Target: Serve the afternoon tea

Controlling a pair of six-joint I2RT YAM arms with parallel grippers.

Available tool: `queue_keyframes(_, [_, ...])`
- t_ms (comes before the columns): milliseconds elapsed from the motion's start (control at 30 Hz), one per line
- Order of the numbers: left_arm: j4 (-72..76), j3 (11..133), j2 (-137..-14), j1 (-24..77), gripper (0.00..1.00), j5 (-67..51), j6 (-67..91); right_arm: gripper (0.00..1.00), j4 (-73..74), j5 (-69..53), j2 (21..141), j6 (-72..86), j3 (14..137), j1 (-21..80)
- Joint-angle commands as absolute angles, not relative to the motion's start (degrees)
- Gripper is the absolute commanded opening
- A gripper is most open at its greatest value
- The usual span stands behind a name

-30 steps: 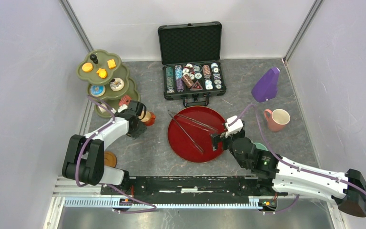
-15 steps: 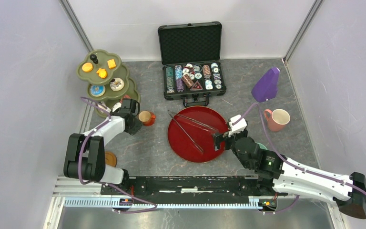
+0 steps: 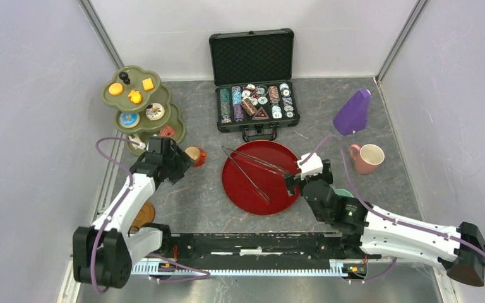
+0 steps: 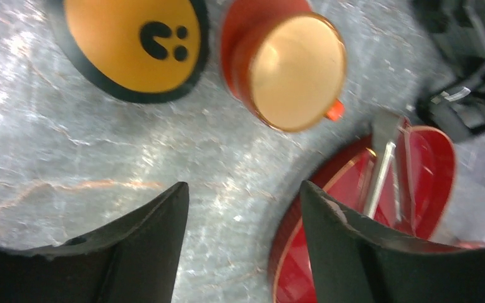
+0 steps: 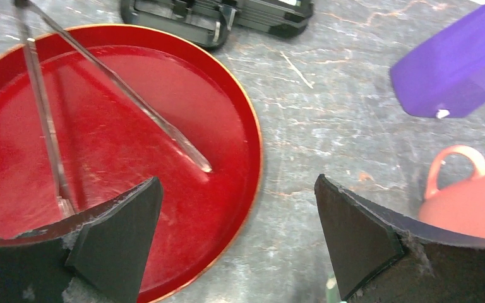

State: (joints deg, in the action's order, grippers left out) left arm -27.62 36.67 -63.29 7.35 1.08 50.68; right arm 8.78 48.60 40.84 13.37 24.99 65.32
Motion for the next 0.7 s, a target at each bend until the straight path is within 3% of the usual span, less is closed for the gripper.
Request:
queue_keyframes(0, [-29.1, 36.1, -57.3, 7.4, 0.76, -9.1, 47.0, 0.98, 6.4, 54.8, 44.5, 11.5, 25.1, 61.8])
queue_keyframes(100, [-24.2, 36.4, -53.2, 7.4, 0.83, -19.2, 44.4, 0.98, 15.1, 52.6, 48.5, 22.0, 29.3, 50.4])
queue_keyframes(267, [-20.4, 37.8, -49.5, 7.4, 0.89, -28.6, 40.3, 0.98, 25.4, 35.4, 48.3, 38.5, 31.4, 31.2])
queue_keyframes(467, [-19.2, 38.4, -49.6, 8.0, 0.91, -33.9, 38.9, 0.98, 41.1, 43.9, 48.9, 60.2, 31.2, 29.2])
queue_keyframes(667, [-17.3, 38.4, -50.5, 9.9, 0.93, -36.4, 38.7, 0.98, 55.8, 51.8, 52.8, 71.5, 34.5, 27.9])
